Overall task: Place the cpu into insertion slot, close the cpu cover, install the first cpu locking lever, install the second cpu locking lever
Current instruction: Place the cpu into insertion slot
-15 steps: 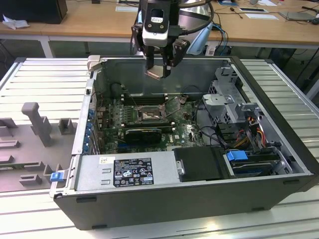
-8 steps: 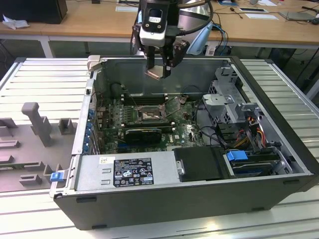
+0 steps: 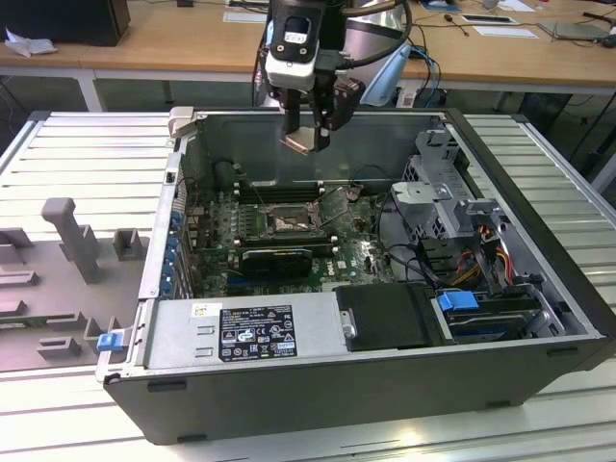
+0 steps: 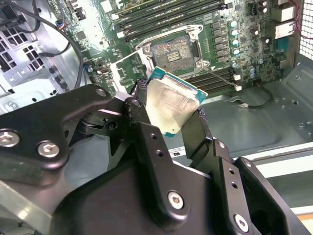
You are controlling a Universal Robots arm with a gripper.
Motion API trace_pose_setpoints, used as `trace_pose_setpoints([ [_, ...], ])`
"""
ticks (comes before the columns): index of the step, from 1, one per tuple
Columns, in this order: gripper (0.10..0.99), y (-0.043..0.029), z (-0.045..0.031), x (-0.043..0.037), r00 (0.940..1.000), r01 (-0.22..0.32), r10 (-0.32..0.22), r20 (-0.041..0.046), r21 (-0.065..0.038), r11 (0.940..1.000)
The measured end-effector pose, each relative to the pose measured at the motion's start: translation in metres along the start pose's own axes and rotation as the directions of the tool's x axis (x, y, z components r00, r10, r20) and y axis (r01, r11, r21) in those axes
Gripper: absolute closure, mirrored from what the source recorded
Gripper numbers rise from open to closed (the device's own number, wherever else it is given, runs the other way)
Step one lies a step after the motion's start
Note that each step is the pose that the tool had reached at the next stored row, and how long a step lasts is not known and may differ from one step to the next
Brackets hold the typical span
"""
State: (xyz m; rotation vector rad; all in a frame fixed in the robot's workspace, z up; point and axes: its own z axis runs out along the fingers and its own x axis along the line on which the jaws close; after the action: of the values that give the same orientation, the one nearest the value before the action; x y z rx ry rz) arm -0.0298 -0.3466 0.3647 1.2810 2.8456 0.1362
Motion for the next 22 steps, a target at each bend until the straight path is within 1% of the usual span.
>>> trace_pose_setpoints([
  [6, 0.561, 0.0, 0.0, 0.0, 0.9987, -0.05, 0.05, 0.0043, -0.001, 0.9987],
  [10, 0.561, 0.0, 0.0001, 0.0, 0.9965, -0.083, 0.083, 0.0072, -0.002, 0.9965],
  [13, 0.561, 0.0, 0.0001, 0.0, 0.9951, -0.098, 0.098, 0.0084, -0.002, 0.9952],
  [17, 0.561, 0.0, 0.0001, 0.0, 0.9923, -0.124, 0.124, 0.0106, -0.003, 0.9923],
  [22, 0.561, 0.0, 0.0003, 0.0, 0.9865, -0.163, 0.163, 0.0139, -0.004, 0.9866],
])
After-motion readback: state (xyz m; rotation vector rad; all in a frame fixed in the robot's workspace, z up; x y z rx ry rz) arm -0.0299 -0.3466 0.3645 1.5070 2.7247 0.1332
